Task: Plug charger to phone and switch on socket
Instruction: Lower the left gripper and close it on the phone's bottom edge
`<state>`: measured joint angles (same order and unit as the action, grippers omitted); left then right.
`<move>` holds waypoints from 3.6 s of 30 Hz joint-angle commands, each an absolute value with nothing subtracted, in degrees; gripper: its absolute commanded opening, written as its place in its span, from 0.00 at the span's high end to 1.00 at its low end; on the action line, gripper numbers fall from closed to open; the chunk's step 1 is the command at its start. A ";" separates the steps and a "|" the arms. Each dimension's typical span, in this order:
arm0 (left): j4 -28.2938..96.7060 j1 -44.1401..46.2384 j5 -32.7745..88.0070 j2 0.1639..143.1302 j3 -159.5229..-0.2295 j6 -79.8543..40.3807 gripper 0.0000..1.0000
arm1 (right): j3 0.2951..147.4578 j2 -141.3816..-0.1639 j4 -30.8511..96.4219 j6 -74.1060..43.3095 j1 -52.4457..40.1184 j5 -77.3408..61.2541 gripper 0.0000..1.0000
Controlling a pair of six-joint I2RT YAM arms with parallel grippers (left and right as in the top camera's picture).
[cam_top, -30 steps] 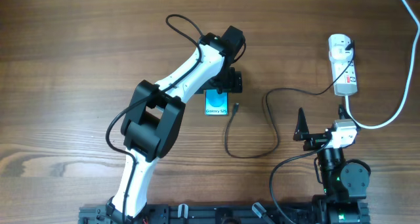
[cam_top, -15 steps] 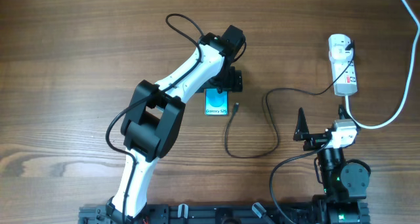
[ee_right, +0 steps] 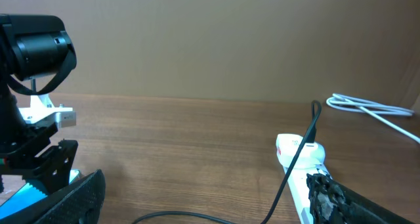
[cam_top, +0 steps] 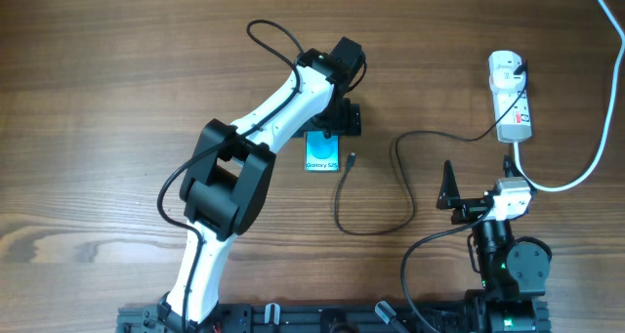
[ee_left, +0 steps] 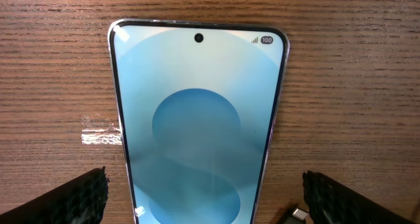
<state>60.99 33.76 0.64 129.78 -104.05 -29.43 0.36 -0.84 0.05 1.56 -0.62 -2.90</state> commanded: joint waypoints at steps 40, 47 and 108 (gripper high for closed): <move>60.07 33.43 -0.78 130.54 -102.96 -27.24 0.00 | 0.30 -0.54 -0.10 1.37 -0.84 -2.52 0.00; 60.18 33.21 -0.27 132.68 -102.96 -27.24 0.00 | 0.30 -0.54 -0.08 1.34 -0.84 -2.55 0.00; 62.54 34.15 -4.19 135.98 -102.96 -28.75 0.00 | 0.30 -0.54 -0.08 1.34 -0.84 -2.55 0.00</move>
<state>62.72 35.24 0.12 132.73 -104.22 -28.82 0.36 -0.84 0.05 1.56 -0.62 -2.90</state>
